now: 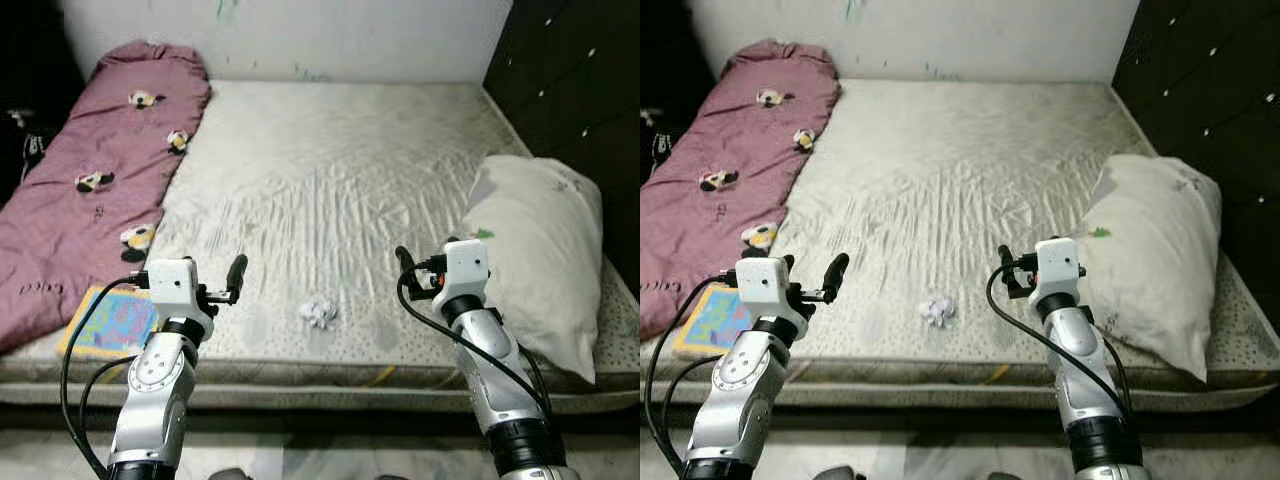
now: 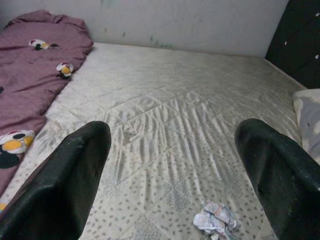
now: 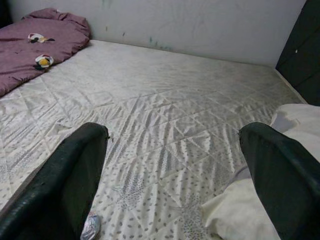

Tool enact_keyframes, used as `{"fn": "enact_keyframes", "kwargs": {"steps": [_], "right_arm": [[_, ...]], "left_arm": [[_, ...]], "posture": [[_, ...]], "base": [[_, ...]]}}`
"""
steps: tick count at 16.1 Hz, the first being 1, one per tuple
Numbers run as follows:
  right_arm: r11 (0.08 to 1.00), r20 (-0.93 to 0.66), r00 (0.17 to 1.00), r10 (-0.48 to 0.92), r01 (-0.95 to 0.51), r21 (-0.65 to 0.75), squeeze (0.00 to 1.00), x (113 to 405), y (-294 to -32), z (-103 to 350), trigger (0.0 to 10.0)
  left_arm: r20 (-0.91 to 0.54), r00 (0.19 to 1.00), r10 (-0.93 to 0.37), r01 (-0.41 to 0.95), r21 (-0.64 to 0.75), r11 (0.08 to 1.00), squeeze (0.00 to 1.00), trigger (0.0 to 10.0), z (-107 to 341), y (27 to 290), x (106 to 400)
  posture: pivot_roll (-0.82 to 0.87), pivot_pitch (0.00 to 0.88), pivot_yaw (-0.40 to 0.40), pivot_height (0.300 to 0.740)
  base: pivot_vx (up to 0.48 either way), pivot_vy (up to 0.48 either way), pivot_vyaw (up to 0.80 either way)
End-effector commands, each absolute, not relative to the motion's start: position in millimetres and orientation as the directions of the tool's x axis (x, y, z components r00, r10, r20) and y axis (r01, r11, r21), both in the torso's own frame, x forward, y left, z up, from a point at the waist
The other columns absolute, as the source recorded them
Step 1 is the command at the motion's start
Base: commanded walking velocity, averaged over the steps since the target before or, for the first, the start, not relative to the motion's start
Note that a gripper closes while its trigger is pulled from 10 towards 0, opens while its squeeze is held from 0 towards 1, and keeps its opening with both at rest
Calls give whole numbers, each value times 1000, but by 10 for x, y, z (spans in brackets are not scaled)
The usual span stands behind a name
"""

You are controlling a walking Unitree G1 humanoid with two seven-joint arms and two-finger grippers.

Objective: Clean up the room

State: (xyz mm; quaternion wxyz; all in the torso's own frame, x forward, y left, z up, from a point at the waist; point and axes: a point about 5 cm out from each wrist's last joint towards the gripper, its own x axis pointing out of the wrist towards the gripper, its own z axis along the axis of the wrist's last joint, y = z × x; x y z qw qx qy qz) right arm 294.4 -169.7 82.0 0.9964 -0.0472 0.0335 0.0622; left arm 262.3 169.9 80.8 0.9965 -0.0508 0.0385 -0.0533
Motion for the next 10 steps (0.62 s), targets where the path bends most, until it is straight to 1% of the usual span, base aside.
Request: {"fn": "enact_keyframes", "kwargs": {"steps": [1,10], "right_arm": [[989,-80,990,113,-120,-90,0,2949,-1721,812,10000],[988,-84,990,113,-121,-95,0,2937,-1725,792,10000]], "left_arm": [[-60,992,-115,108,-100,989,0,10000,846,1701,2632],[-67,990,-125,118,-103,988,0,10000,830,1689,2624]], "posture": [[-23,0,-1,740],[-19,0,-1,740]], "base": [[240,0,0],[242,0,0]]}}
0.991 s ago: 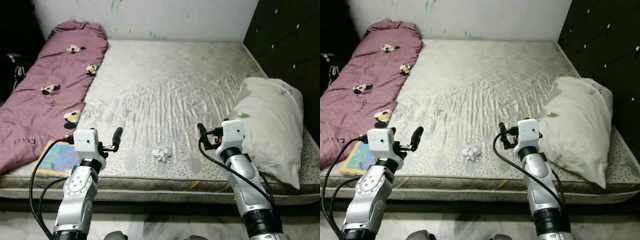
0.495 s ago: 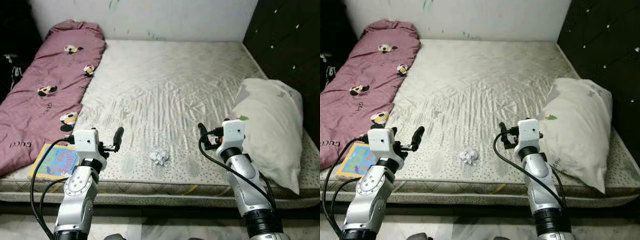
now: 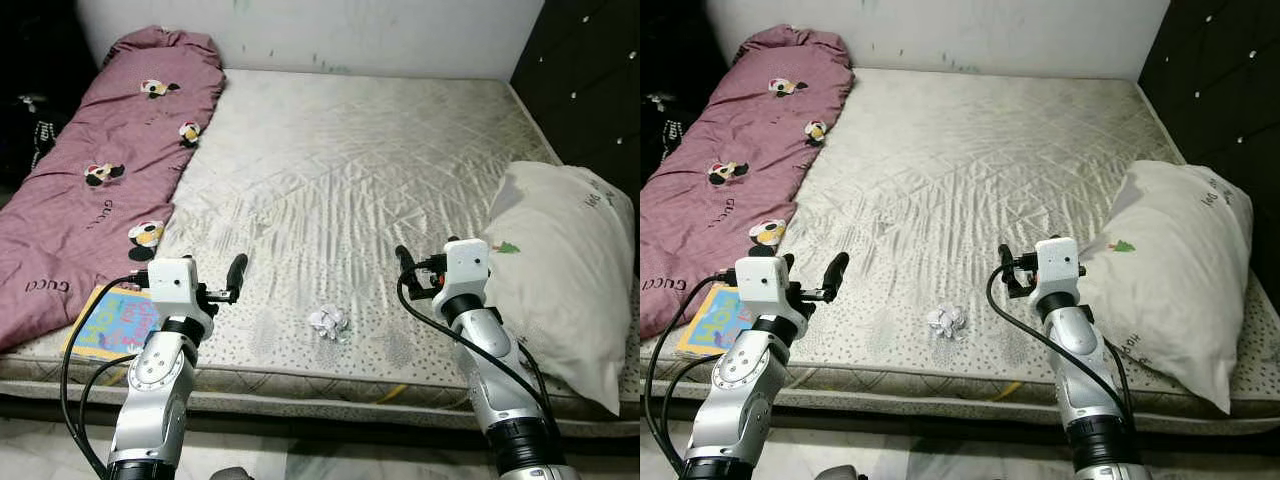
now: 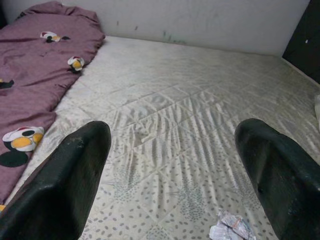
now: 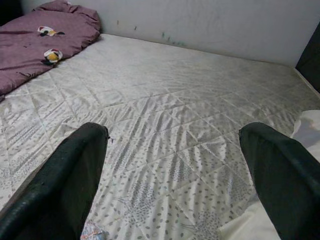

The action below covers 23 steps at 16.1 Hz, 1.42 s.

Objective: Clean up the room

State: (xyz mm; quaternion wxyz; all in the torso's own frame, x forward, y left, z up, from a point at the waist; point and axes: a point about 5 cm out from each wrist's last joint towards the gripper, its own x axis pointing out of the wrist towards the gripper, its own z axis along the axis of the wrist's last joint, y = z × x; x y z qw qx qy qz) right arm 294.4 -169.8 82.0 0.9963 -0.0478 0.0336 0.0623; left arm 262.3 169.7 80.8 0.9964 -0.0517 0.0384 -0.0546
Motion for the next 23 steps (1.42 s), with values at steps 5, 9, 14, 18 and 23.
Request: {"fn": "enact_keyframes", "kwargs": {"steps": [5,9,14,18,23], "right_arm": [[988,-89,989,115,-123,-91,0,2941,-1729,785,10000],[989,-88,990,113,-121,-86,0,2944,-1735,783,10000],[989,-90,990,112,-120,-88,0,2927,-1726,768,10000],[990,-96,990,107,-115,-80,0,2932,-1728,762,10000],[990,-93,990,106,-114,-79,0,2937,-1729,769,10000]], "left_arm": [[-77,990,-116,109,-91,990,0,10000,816,1691,2628],[-86,991,-104,95,-107,990,0,10000,800,1702,2629],[-92,993,-74,64,-104,992,0,10000,793,1718,2641],[-88,993,-75,66,-100,993,0,10000,797,1710,2648],[-70,993,-95,87,-106,991,0,10000,826,1687,2653]], "posture": [[-18,0,-2,740],[-16,0,0,740],[-19,0,-1,740],[-21,0,0,740],[-24,0,-1,740]], "base": [[48,0,0],[0,92,-272],[0,480,0],[0,360,0],[0,0,-119]]}}
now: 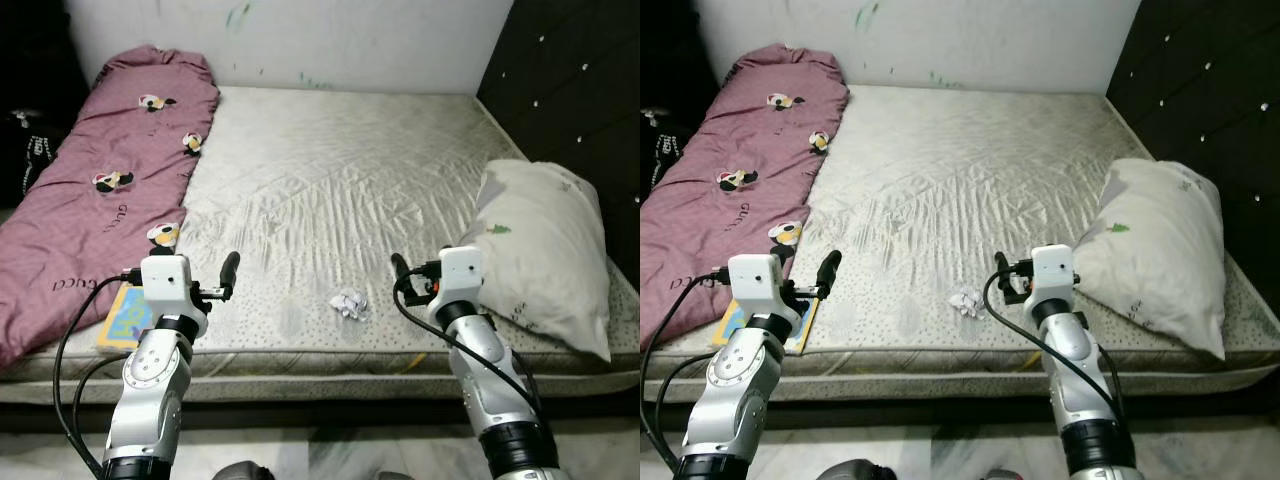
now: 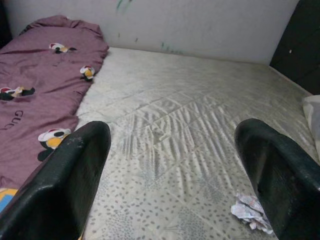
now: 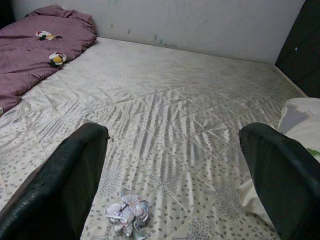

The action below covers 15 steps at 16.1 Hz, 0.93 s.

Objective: Clean up the room

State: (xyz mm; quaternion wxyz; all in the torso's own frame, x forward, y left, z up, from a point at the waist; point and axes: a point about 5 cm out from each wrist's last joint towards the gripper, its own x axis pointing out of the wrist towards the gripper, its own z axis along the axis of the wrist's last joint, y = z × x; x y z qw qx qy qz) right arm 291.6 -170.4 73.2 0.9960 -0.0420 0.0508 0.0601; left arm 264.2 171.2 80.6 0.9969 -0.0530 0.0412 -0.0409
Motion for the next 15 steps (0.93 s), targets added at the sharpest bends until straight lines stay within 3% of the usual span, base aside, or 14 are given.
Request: {"fn": "enact_keyframes", "kwargs": {"steps": [1,3,15], "right_arm": [[990,-93,990,107,-114,-79,0,2936,-1729,771,10000],[990,-92,990,107,-115,-81,0,2936,-1730,773,10000],[990,-88,990,110,-118,-83,0,2926,-1737,776,10000]], "left_arm": [[-64,992,-108,100,-117,988,0,10000,832,1680,2651],[-59,991,-116,108,-120,987,0,10000,836,1673,2648],[-47,987,-151,144,-131,981,0,10000,841,1635,2617]], "posture": [[-24,0,-1,740],[-24,0,-2,740],[-24,0,0,740]], "base": [[0,0,0],[0,0,0],[444,0,0]]}}
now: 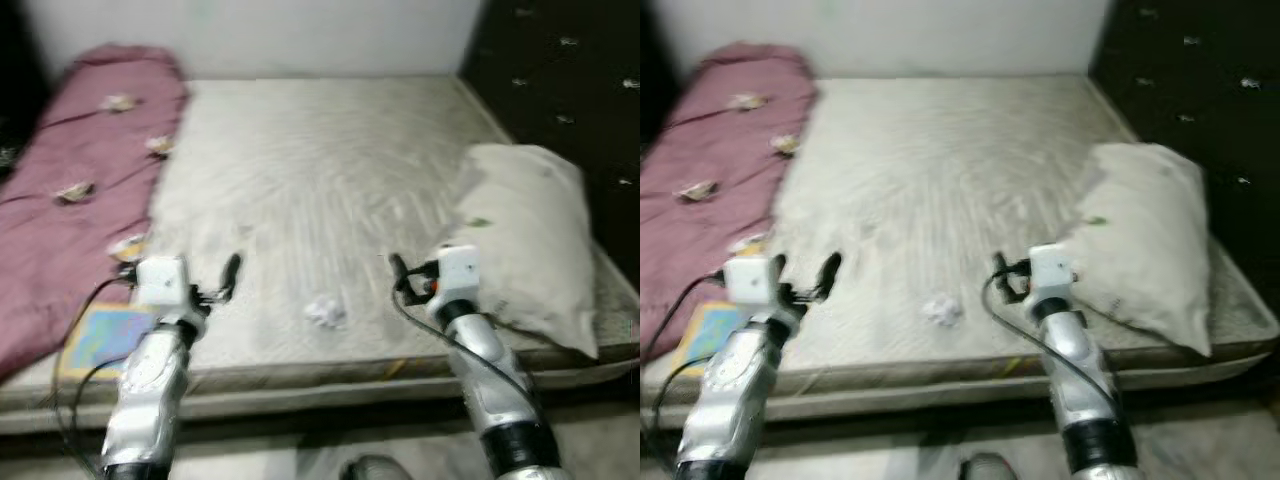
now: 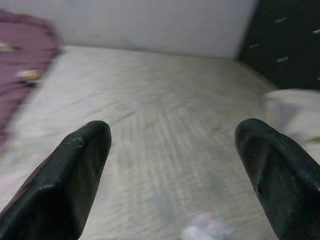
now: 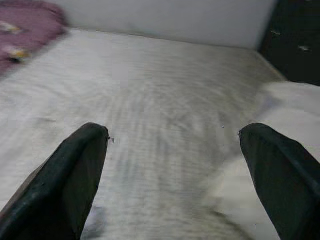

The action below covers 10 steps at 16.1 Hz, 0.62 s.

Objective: Clean up the room

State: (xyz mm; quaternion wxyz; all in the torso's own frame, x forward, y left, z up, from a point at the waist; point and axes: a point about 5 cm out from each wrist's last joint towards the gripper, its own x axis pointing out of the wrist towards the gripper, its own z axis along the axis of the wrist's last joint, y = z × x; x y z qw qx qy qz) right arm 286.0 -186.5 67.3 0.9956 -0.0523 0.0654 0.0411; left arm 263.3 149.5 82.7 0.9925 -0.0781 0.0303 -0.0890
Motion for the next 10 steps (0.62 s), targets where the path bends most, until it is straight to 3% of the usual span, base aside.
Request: {"fn": "enact_keyframes", "kwargs": {"steps": [1,10], "right_arm": [[990,-88,990,110,-118,-83,0,2924,-1737,775,10000],[991,-92,991,101,-108,-81,0,2925,-1758,765,10000]], "left_arm": [[-47,987,-153,146,-131,981,0,10000,841,1633,2616],[-72,993,-92,85,-104,991,0,10000,810,1673,2645]], "posture": [[-24,0,0,740],[-22,0,1,740]], "base": [[461,0,0],[0,0,0]]}}
